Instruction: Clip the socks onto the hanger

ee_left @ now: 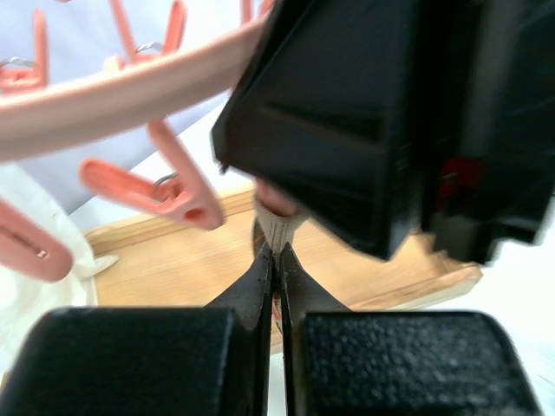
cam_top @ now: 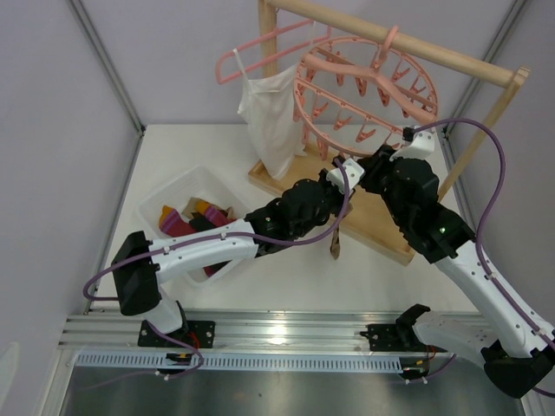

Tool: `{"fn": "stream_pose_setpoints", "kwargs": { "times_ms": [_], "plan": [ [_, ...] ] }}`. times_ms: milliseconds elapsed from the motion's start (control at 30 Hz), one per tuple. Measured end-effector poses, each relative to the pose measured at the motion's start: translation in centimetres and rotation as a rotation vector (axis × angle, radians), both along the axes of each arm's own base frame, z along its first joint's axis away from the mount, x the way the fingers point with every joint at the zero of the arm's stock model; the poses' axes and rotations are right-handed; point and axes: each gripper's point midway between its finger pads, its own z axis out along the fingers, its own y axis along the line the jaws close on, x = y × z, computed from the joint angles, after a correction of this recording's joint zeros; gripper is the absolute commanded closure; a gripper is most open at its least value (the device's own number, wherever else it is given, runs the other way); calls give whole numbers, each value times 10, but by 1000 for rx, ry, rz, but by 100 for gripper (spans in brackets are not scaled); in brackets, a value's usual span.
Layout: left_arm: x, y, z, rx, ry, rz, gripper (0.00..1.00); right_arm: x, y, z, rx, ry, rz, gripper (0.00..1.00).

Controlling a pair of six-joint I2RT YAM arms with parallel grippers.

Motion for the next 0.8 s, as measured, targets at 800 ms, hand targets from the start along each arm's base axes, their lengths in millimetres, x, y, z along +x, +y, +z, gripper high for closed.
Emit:
{"fn": "stream_pose_setpoints", "kwargs": {
  "times_ms": [800],
  "plan": [
    [9,6,-15,-45,94,106,99,-2,-5,4,-10,-3,-25,100]
  ]
}}
